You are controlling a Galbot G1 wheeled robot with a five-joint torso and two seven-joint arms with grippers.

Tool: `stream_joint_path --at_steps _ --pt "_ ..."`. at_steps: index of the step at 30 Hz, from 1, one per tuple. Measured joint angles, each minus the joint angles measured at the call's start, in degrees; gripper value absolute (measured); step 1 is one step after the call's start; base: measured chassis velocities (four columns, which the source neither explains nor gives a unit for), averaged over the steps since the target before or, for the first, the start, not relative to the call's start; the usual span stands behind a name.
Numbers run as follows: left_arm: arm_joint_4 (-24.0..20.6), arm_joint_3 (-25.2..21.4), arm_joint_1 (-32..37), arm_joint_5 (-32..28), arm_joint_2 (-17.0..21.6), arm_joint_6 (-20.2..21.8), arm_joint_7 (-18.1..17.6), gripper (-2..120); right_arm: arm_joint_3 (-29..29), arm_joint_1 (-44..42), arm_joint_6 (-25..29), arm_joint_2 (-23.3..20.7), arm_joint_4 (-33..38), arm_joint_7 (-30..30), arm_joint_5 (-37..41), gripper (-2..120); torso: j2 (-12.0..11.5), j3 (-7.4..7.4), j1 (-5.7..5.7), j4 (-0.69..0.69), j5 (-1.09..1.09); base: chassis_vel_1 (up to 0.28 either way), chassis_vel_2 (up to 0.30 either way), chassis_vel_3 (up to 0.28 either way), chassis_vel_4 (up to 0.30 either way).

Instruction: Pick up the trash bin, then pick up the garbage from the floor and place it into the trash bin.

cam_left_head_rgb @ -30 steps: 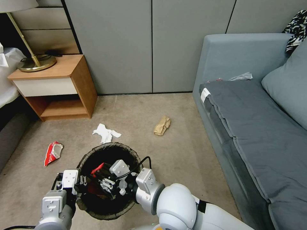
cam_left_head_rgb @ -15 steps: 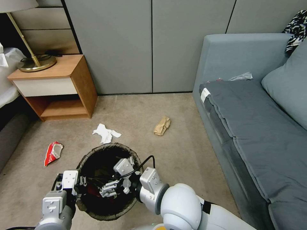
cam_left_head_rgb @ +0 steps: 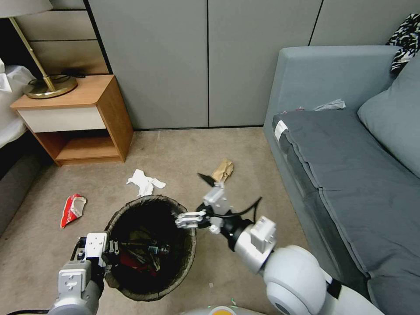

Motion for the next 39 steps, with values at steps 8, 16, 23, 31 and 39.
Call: stream_joint_path --at_steps 8,16,23,31,39 --pt "0.0 -0.1 -0.1 -0.5 0.3 0.0 0.0 0 9.1 -8.3 5.1 3.4 -1.0 0.5 -6.1 100 0.0 0.00 0.00 0.03 0.00 0.000 0.000 0.000 0.000" --pt "0.0 -0.3 -0.3 -1.3 0.5 0.1 0.1 0 15.3 -15.4 7.5 7.4 -1.2 0.6 -9.1 100 0.0 0.00 0.00 0.02 -0.01 0.000 0.000 0.000 0.000" --pt "0.0 -0.3 -0.5 -1.4 0.3 0.1 0.5 0 19.6 -21.0 9.5 10.3 -1.5 0.8 -11.2 100 0.0 0.00 0.00 0.02 -0.01 0.000 0.000 0.000 0.000" --pt "0.0 -0.4 -1.3 -1.2 -0.6 0.3 1.0 0 24.0 -26.7 12.5 11.6 -1.9 0.9 -11.6 100 0.0 0.00 0.00 0.02 -0.01 0.000 0.000 0.000 0.000" --pt "0.0 -0.8 -2.2 -0.2 -1.4 0.2 1.5 0 25.1 -27.4 12.8 12.6 -3.3 1.0 -12.0 100 0.0 0.00 0.00 0.03 0.00 -0.026 0.022 0.028 -0.025"
